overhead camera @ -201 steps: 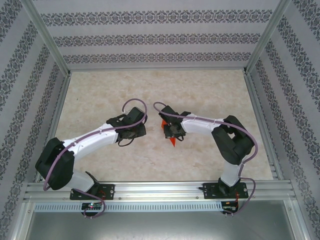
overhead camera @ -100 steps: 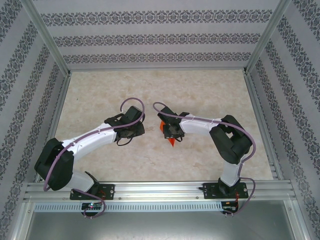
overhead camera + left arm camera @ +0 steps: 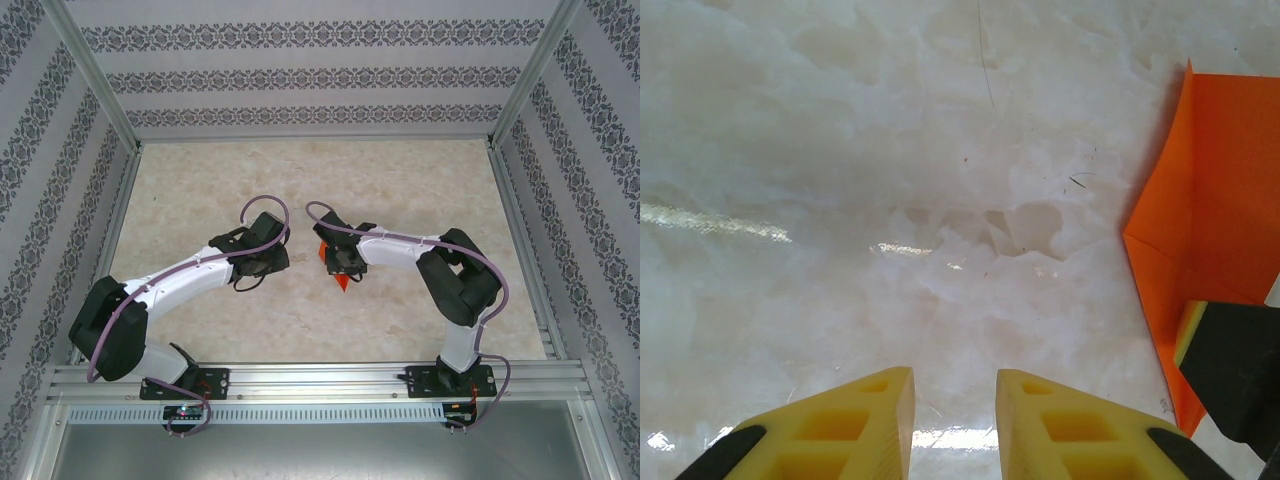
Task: Fold a paper plane with a square sheet of paper (pick it up from the middle)
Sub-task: Move a paper plane to the center of the table.
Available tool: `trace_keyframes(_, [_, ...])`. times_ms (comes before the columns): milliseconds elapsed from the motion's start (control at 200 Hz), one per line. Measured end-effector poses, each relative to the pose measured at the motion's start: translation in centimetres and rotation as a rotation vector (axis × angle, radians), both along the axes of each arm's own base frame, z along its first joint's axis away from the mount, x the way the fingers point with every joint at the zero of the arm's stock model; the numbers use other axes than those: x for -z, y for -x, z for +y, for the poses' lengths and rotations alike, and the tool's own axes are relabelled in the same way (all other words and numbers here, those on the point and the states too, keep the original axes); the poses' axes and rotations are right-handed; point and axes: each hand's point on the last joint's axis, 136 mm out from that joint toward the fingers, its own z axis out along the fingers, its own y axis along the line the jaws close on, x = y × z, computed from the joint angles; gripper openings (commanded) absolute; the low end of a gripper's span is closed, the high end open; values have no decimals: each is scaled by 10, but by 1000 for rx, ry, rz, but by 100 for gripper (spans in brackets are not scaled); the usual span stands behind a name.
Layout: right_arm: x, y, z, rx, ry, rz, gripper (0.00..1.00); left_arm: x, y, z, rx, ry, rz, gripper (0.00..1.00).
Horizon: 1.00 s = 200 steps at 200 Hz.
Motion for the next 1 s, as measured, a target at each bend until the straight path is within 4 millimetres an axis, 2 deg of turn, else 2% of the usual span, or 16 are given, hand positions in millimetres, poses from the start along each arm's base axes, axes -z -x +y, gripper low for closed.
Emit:
trace_keyframes(70, [-1, -1, 1, -1, 7, -12, 22, 0, 0, 0, 0, -1, 0, 28])
trace_keyframes(250, [-6, 0, 1, -14, 39, -18, 34, -1, -1, 0, -1, -2, -3, 28])
trace_keyframes(350, [-18, 0, -2, -18, 51, -23, 40, -3, -2, 0, -3, -4, -8, 28])
trace_keyframes(450, [-52, -7, 2, -32, 21, -85, 49, -8, -5, 0, -3, -8, -25, 28])
trace_keyframes(560, [-110, -17, 5, -42, -51, -212, 55, -16, -8, 3, -5, -16, -55, 29])
trace_keyframes(639, [-155, -20, -2, -38, -87, -326, 63, -24, -11, 6, -11, -24, -85, 31])
trace_keyframes(734, [-205, -22, -24, -16, -85, -484, 77, -34, -14, 13, -18, -46, -131, 34])
trace_keyframes(754, [-214, -22, -30, -13, -79, -517, 79, -37, -14, 15, -23, -52, -142, 37])
trace_keyframes(799, [-233, -22, -49, 24, -67, -599, 85, -42, -16, 20, -29, -71, -165, 44])
trace_keyframes(834, [-245, -22, -68, 63, -52, -658, 90, -46, -17, 24, -35, -88, -184, 45])
trace_keyframes(869, [-251, -22, -88, 102, -28, -703, 91, -51, -18, 29, -43, -105, -205, 46])
trace_keyframes(919, [-254, -24, -118, 167, 9, -752, 94, -59, -21, 37, -61, -129, -240, 54])
trace_keyframes(999, [-240, -29, -168, 282, 100, -776, 94, -70, -26, 54, -97, -175, -287, 72])
